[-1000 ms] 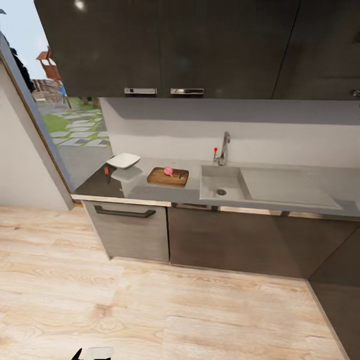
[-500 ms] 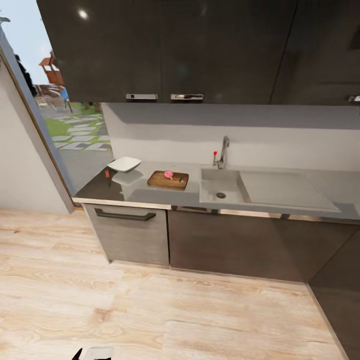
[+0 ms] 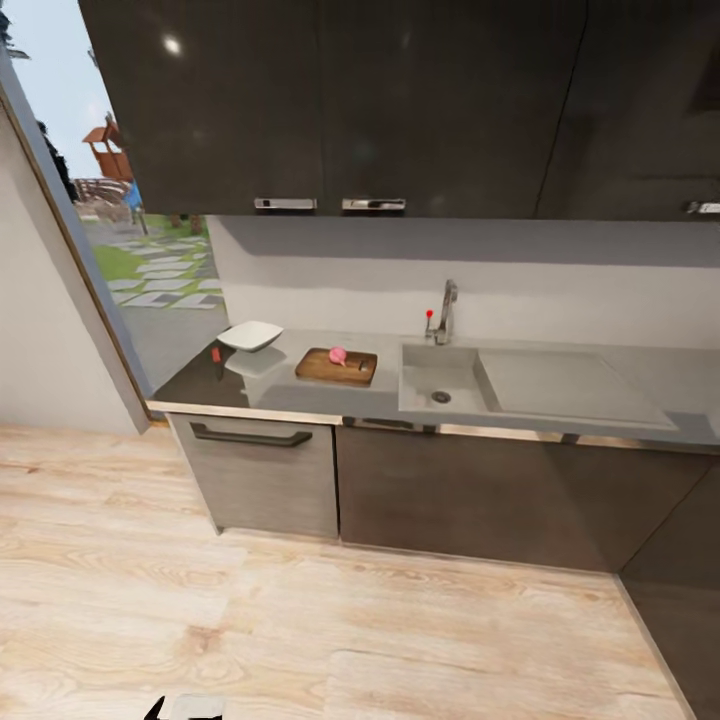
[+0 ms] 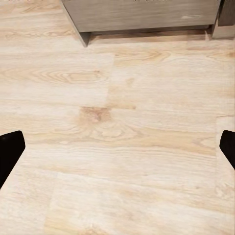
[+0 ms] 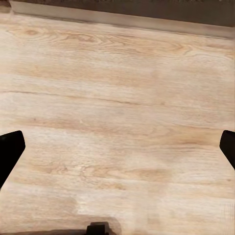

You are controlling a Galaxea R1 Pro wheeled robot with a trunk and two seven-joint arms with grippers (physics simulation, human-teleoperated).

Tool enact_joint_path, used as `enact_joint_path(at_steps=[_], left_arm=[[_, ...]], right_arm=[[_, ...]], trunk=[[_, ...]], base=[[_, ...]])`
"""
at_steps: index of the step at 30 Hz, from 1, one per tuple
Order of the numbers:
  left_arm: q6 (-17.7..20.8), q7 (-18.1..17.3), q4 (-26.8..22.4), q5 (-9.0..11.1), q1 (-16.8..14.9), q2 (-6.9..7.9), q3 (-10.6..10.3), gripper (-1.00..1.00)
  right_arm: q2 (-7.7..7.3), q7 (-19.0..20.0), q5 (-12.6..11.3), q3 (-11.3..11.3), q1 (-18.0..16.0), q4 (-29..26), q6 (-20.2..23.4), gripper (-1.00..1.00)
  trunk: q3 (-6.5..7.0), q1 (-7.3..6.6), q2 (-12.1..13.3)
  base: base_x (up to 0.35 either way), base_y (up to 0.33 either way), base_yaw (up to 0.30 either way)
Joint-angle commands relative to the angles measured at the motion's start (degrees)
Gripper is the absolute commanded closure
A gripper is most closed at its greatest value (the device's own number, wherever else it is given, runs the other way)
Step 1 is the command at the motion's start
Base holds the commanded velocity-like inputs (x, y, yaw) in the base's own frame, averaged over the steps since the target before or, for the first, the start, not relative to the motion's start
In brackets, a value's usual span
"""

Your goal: In the kitchen, take the Vidalia onion out of the sink, dice it on the chopping board with the paring knife, put the diced onion into the bowl on the countertop, then place both the paring knife and the chopping board into the sink.

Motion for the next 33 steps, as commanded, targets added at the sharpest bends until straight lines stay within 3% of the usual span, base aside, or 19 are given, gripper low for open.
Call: enact_joint_path(at_steps=[1, 33], left_arm=[[-0.2, 0.2, 0.2, 0.2, -0.1, -0.04, -0.5, -1.00], [-0.2, 0.1, 0.2, 0.2, -0.1, -0.21, -0.5, -1.00]], right_arm=[[-0.04, -0.3, -0.3, 0.5, 0.0, 0.0, -0.1, -1.00], [0.05, -0.4, -0.3, 0.5, 0.0, 0.0, -0.1, -1.00]], trunk=[[-0.01, 0.03, -0.1], [2.88, 0.03, -0.1]], base=[[0.000, 0.000, 0.000], [0.000, 0.059, 0.000]])
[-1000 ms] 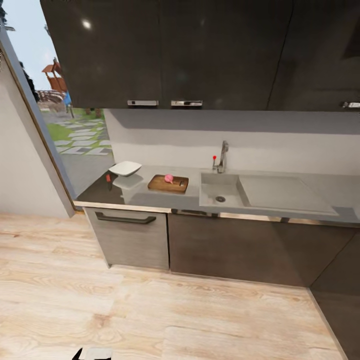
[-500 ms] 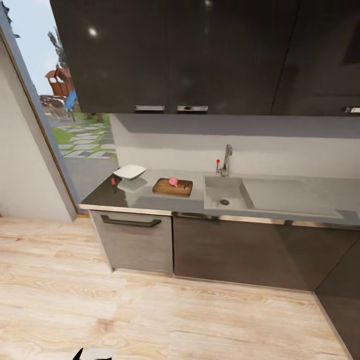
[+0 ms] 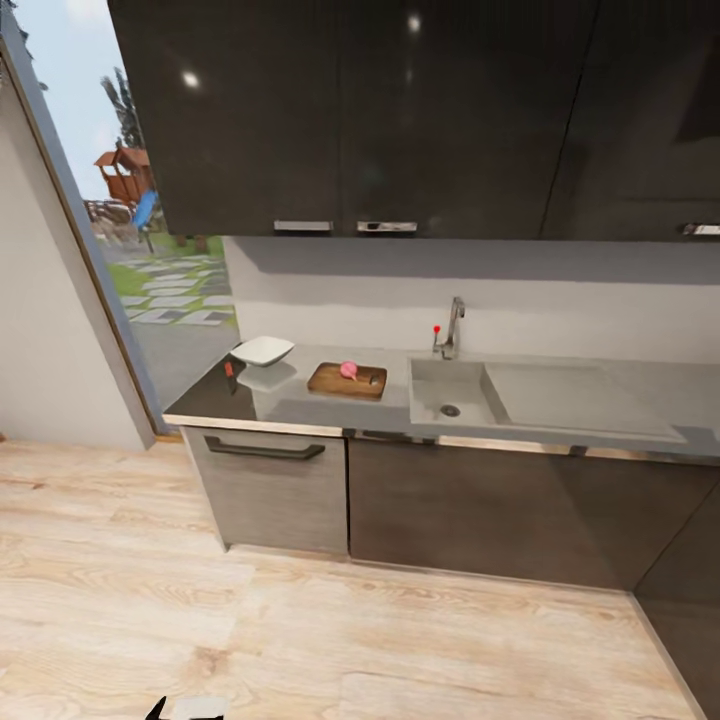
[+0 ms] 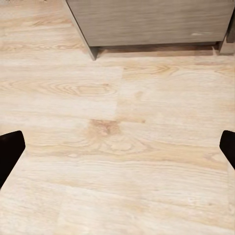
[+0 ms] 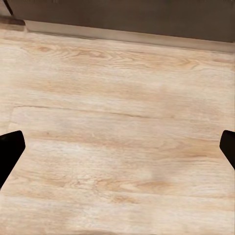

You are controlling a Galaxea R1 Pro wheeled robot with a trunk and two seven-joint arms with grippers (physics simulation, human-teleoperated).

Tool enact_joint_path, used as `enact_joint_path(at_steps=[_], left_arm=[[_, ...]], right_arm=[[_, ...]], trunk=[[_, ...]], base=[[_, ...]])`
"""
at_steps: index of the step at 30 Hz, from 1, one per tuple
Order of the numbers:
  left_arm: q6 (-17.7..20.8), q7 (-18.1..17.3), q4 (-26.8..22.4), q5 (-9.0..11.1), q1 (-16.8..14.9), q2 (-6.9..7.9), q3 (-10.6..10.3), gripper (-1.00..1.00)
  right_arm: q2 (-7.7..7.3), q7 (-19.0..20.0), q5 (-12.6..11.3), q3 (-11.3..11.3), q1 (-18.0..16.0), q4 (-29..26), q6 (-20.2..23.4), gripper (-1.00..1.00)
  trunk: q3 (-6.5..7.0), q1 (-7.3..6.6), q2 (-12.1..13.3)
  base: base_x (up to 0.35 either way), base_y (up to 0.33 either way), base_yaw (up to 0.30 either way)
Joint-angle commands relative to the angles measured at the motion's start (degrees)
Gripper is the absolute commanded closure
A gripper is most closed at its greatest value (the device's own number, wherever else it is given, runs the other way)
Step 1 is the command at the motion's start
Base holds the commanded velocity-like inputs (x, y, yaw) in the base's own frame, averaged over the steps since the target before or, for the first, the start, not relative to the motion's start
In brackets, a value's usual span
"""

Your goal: In the kitchen, take the Vidalia onion out of the sink, dice it on the chopping board with the paring knife, put the diced onion into the bowl on the countertop, then place both the paring knife and the chopping board into the sink.

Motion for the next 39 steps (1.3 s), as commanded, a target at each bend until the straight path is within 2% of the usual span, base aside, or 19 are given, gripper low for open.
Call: enact_joint_path(at_steps=[1, 12, 39], left_arm=[[-0.2, 0.2, 0.2, 0.2, -0.1, -0.04, -0.5, -1.00], [-0.2, 0.2, 0.1, 0.2, -0.1, -0.04, -0.5, -1.00], [-0.2, 0.2, 0.1, 0.2, -0.1, -0.04, -0.5, -1.00]], right_arm=[[-0.04, -0.3, -0.3, 0.5, 0.0, 0.0, -0.1, -1.00], [-0.05, -0.4, -0.3, 0.5, 0.0, 0.0, -0.1, -1.00], [0.05, -0.5, -0.3, 0.5, 0.0, 0.0, -0.1, -1.00]], trunk=[[-0.02, 0.03, -0.1], [0.27, 0.03, -0.1], [-0.28, 0.03, -0.1]], base=[[0.000, 0.000, 0.000], [0.000, 0.000, 0.061], [0.000, 0.000, 0.264]])
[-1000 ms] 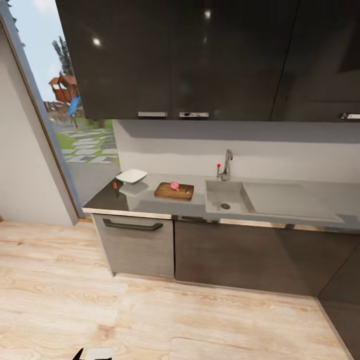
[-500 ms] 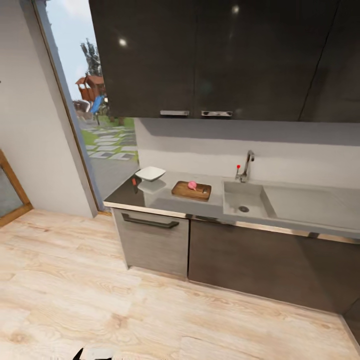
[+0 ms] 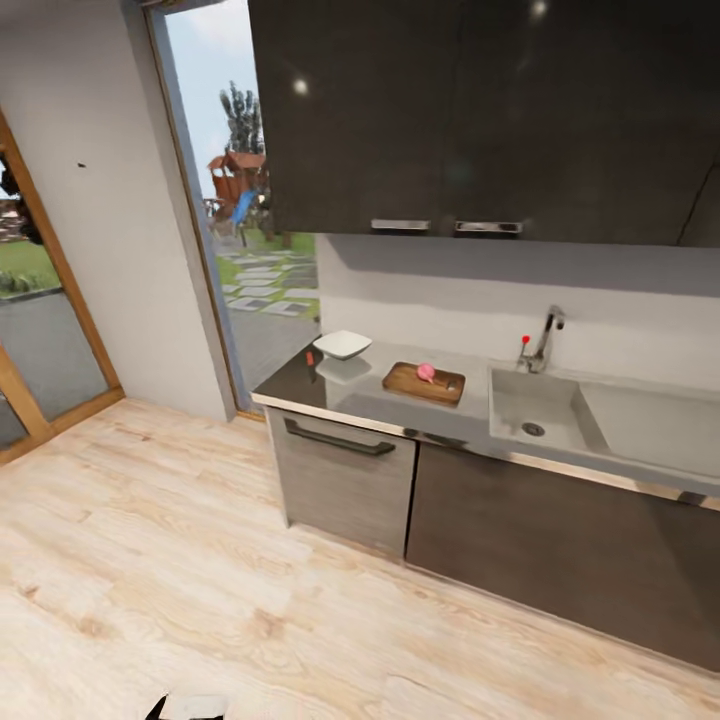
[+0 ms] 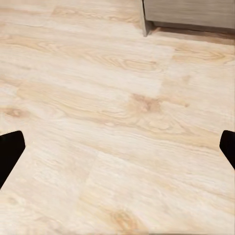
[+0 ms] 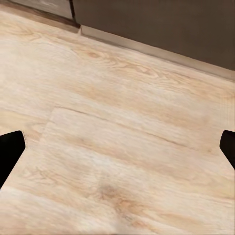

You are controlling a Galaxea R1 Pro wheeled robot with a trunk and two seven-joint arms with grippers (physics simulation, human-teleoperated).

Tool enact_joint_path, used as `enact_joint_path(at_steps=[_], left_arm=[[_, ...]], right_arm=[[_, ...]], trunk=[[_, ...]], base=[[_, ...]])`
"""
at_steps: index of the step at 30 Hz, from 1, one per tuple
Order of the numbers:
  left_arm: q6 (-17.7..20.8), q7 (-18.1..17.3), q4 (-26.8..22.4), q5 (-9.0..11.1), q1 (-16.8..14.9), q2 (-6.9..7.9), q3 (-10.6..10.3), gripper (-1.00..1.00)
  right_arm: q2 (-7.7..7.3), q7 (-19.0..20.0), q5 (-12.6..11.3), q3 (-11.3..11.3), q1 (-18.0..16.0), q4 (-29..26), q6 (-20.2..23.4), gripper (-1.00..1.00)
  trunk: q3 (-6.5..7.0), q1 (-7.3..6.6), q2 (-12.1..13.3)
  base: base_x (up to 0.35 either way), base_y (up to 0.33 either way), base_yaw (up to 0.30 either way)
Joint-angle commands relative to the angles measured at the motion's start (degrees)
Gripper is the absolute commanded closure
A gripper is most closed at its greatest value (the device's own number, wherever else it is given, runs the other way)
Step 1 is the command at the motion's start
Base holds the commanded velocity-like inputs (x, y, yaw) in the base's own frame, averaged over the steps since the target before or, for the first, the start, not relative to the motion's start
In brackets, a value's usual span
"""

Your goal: In the kitchen, take the Vidalia onion out of the sink, dice it on the chopping board with the paring knife, put the diced onion into the bowl on the countertop, then place both the paring knife and the chopping board into the sink.

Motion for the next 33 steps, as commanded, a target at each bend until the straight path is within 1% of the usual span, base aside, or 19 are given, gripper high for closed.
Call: enact_joint_path(at_steps=[1, 33], left_arm=[[-0.2, 0.2, 0.2, 0.2, -0.1, -0.05, -0.5, -1.00], [-0.2, 0.2, 0.2, 0.2, -0.1, 0.04, -0.4, -1.00]], right_arm=[[-0.04, -0.4, -0.3, 0.5, 0.0, -0.1, -0.1, -1.00], [-0.03, -0.4, -0.2, 0.5, 0.0, -0.1, -0.1, -1.00]], trunk=[[-0.12, 0.03, -0.1], [-0.12, 0.03, -0.1]], base=[[0.000, 0.000, 0.274], [0.000, 0.000, 0.276]])
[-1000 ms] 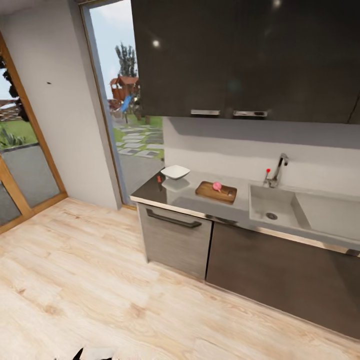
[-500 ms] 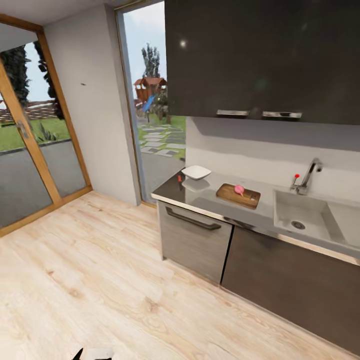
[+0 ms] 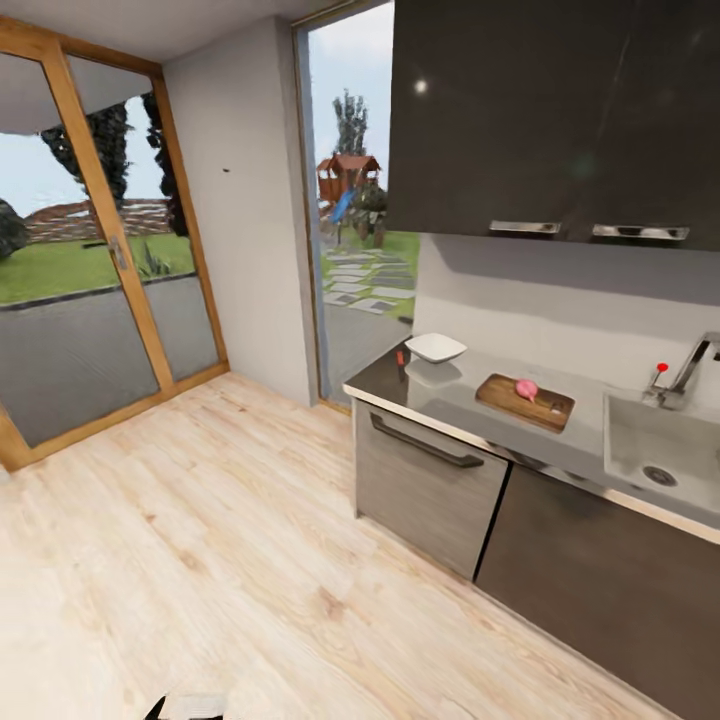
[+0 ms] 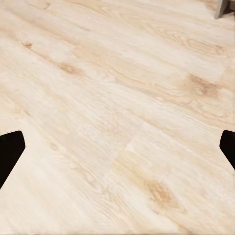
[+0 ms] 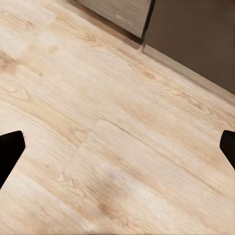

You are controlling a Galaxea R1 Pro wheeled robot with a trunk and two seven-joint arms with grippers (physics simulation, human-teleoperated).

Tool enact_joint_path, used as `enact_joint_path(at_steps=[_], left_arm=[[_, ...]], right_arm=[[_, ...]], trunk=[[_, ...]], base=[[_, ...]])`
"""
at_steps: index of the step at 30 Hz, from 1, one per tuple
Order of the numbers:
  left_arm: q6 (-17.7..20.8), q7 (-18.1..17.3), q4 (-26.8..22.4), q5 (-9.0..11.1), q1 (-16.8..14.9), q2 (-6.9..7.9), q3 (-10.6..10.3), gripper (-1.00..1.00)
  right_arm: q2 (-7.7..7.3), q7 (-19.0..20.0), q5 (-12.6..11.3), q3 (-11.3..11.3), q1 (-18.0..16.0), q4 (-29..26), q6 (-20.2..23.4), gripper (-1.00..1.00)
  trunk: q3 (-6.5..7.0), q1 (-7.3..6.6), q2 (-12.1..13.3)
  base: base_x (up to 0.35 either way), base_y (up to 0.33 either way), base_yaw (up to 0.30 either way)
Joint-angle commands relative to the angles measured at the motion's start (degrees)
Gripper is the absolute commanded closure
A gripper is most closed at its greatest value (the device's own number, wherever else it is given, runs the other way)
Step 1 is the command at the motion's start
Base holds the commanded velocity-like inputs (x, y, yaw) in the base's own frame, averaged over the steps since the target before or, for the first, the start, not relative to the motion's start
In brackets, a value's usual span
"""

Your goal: In the kitchen, take the Vidalia onion out of the sink, dice it on the chopping board with the paring knife, put the diced onion into the bowl on the countertop, then place both the paring knife and the chopping board into the sink.

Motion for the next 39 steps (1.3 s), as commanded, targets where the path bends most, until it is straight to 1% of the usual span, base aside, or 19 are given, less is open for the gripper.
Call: enact_joint_path(at_steps=[1, 39], left_arm=[[-0.2, 0.2, 0.2, 0.2, -0.1, -0.05, -0.5, -1.00], [-0.2, 0.2, 0.2, 0.2, -0.1, -0.05, -0.5, -1.00]], right_arm=[[-0.05, -0.4, -0.3, 0.5, 0.0, -0.1, -0.1, -1.00], [0.03, -0.4, -0.3, 0.5, 0.0, -0.1, -0.1, -1.00]], trunk=[[-0.12, 0.03, -0.1], [-0.12, 0.03, -0.1]], base=[[0.000, 0.000, 0.277], [0.000, 0.000, 0.278]])
